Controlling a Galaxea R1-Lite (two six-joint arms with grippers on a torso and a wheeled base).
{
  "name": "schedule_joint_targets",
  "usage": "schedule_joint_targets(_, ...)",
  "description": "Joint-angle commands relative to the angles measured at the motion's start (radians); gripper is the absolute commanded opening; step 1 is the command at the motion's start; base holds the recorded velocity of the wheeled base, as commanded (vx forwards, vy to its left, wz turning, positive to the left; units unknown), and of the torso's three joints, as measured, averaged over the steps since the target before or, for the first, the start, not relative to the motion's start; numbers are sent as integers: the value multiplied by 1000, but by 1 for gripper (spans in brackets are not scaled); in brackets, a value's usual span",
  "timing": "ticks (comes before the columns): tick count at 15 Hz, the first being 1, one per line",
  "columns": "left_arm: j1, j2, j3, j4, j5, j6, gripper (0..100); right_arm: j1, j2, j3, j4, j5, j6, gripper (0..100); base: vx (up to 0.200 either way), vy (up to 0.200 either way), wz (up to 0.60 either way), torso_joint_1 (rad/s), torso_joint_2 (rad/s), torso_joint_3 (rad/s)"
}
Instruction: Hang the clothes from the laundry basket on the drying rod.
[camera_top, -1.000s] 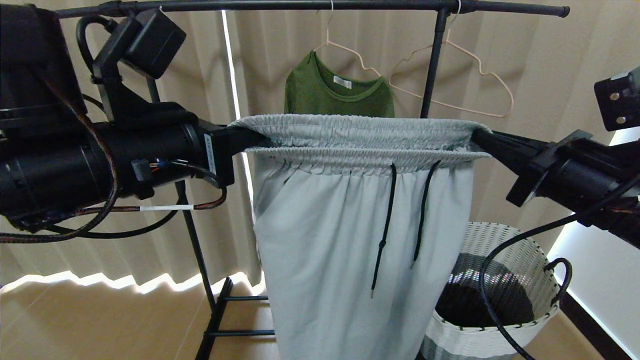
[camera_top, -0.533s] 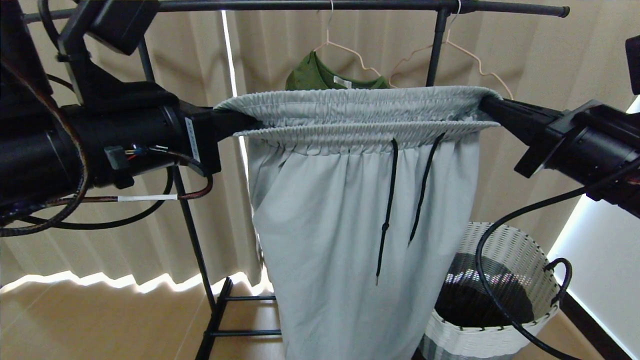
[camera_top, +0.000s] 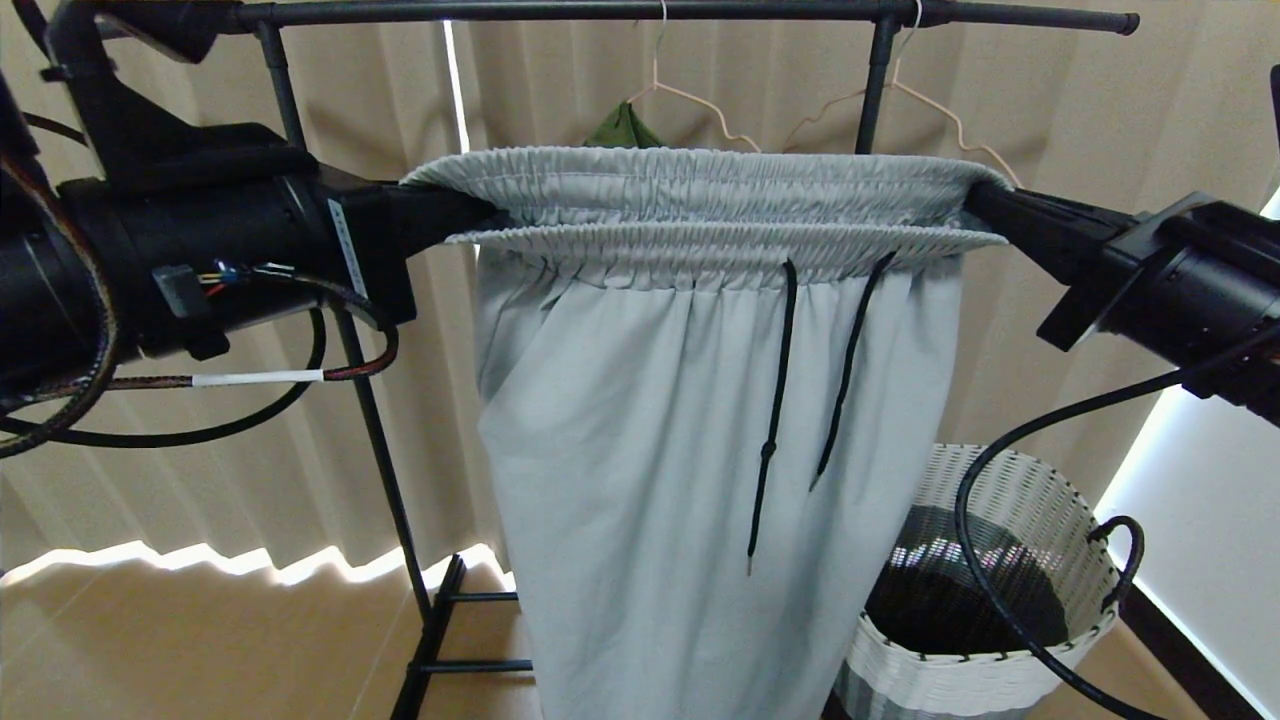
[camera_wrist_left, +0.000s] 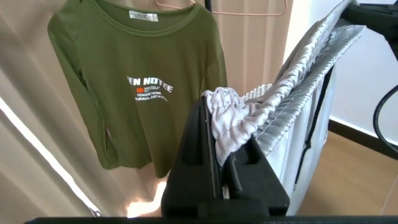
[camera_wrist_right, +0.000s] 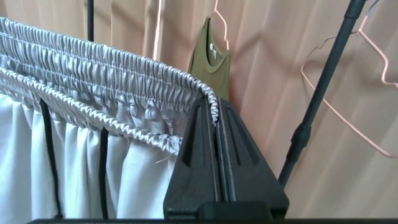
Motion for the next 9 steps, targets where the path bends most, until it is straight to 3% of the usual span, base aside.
schedule_joint_targets(1,0,-8,17,0,2,0,0,-1,-2,17,1,-1,-1,0,0,0,0,0,0,0)
schedule_joint_targets(2,5,-21,43,0,2,0,0,0,-14,26,1,0,-1,0,0,0,0,0,0,0)
schedule_joint_targets(3,5,-29,64,0,2,0,0,0,-25,31,2,0,-1,100,0,0,0,0,0,0)
schedule_joint_targets(7,6,-31,66,4,12,6,0,0,-28,86,-4,-3,4,100,0,0,0,0,0,0)
schedule_joint_targets(9,8,-31,86,8,81,26,0,34,-45,166,-68,-1,5,100,0,0,0,0,0,0)
